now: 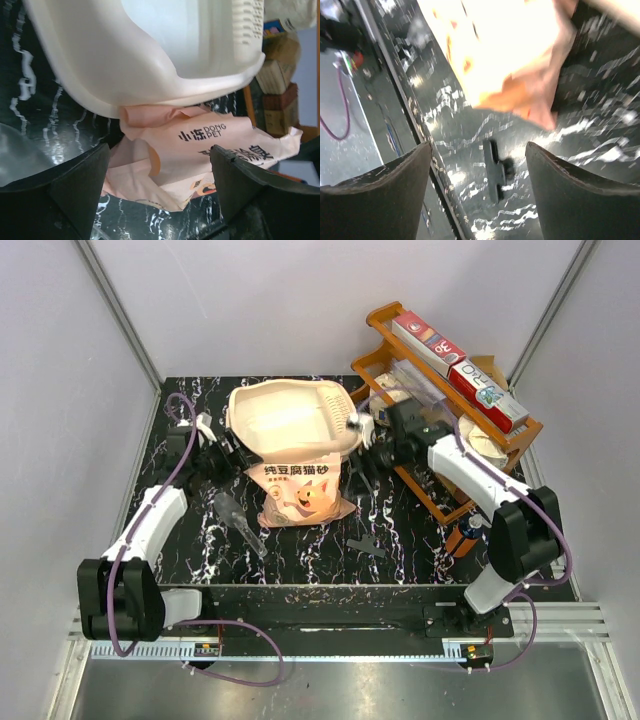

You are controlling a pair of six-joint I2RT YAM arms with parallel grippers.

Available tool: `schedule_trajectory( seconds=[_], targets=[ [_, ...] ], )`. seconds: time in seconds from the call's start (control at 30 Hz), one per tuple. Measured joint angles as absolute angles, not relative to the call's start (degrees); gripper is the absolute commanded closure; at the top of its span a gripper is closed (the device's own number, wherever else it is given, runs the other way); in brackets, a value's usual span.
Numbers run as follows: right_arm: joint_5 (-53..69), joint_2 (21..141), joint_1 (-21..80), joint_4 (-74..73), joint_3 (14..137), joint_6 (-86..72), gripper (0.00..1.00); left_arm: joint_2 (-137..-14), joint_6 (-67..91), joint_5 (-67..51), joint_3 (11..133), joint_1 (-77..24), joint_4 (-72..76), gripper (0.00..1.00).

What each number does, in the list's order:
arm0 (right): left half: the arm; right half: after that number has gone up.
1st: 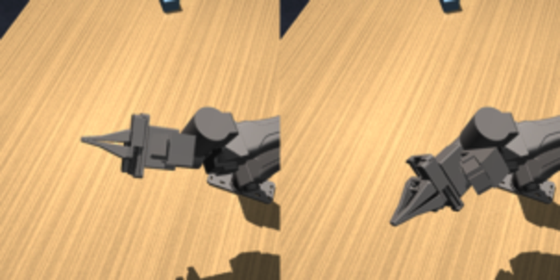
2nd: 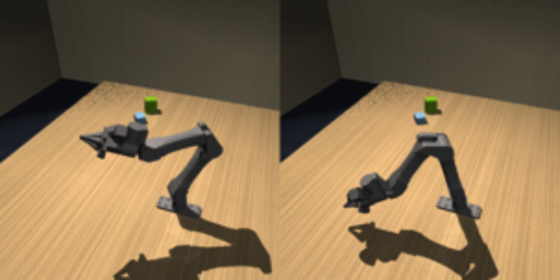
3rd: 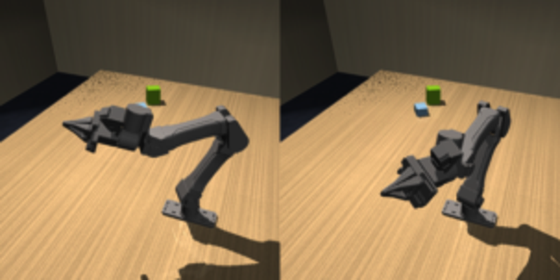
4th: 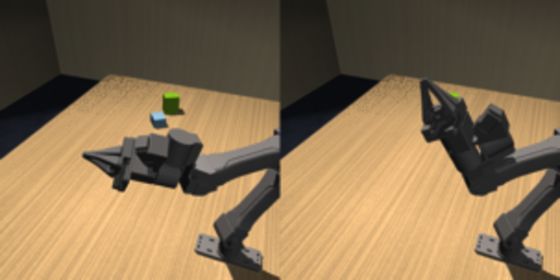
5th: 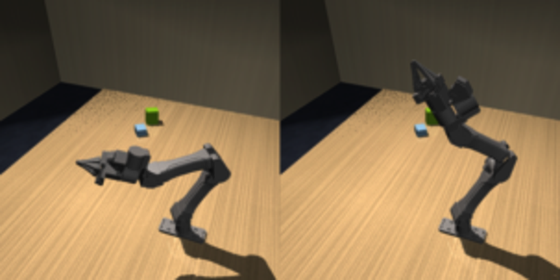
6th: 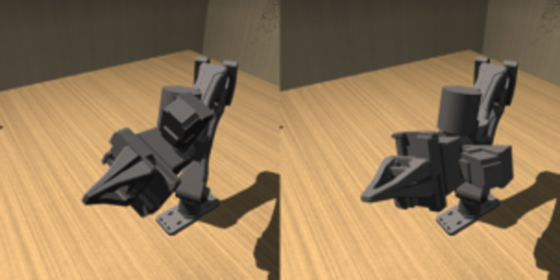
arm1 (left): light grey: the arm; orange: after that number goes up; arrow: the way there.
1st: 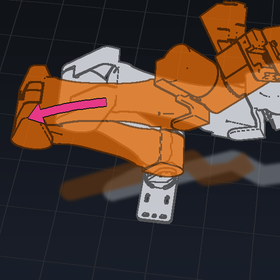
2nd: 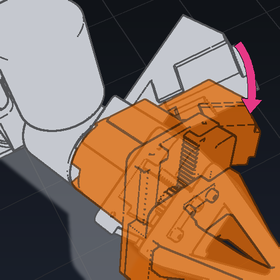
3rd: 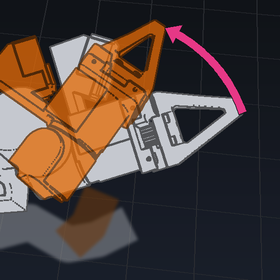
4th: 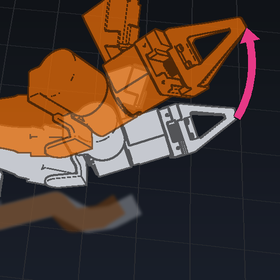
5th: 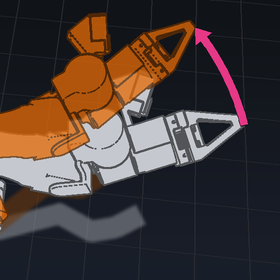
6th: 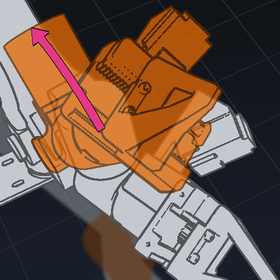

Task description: Fill the litter box with clean litter

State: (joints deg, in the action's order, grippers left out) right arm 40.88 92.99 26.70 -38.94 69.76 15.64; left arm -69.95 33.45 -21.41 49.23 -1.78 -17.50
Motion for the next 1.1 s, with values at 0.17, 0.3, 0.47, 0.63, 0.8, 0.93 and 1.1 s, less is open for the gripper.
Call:
schedule_trajectory(
  seconds=[0.17, 0.3, 0.47, 0.63, 0.8, 0.93, 1.1],
  targets=[
    [48.51, 96.51, 24.58, -40.1, 86.13, 13.61, 0.17, -73.36, 37.69, -28.86, 46.72, -1.74, -11.44, 0.25],
    [52.47, 100.88, 24.34, -40.03, 90.56, 11.6, 0.16, -76.25, 41.08, -33.54, 46.46, -1.72, -5.65, 0.43],
    [54.28, 108.66, 24.34, -38.54, 91.39, 7.11, 0.15, -78.02, 43.35, -38.83, 46.44, -1.52, 0.69, 0.8],
    [57.41, 112.6, 24.49, -36.36, 93.56, 1.37, 0.14, -77.03, 43.7, -42.33, 43.62, -1.37, 7.25, 0.88],
    [60.64, 113.03, 25.69, -32.62, 97.58, -3.16, 0.13, -71.53, 44.21, -43.53, 39.24, -1.06, 9.69, 0.91],
    [62.15, 113.36, 27.94, -30.13, 100.09, -6.28, 0.13, -69.04, 44.23, -44.75, 38.72, -0.6, 10.57, 0.92],
    [60.53, 115.5, 30.98, -28.97, 102.04, -7.68, 0.17, -66.83, 44.27, -45.1, 38.06, 0.03, 11.44, 0.95]
  ],
)
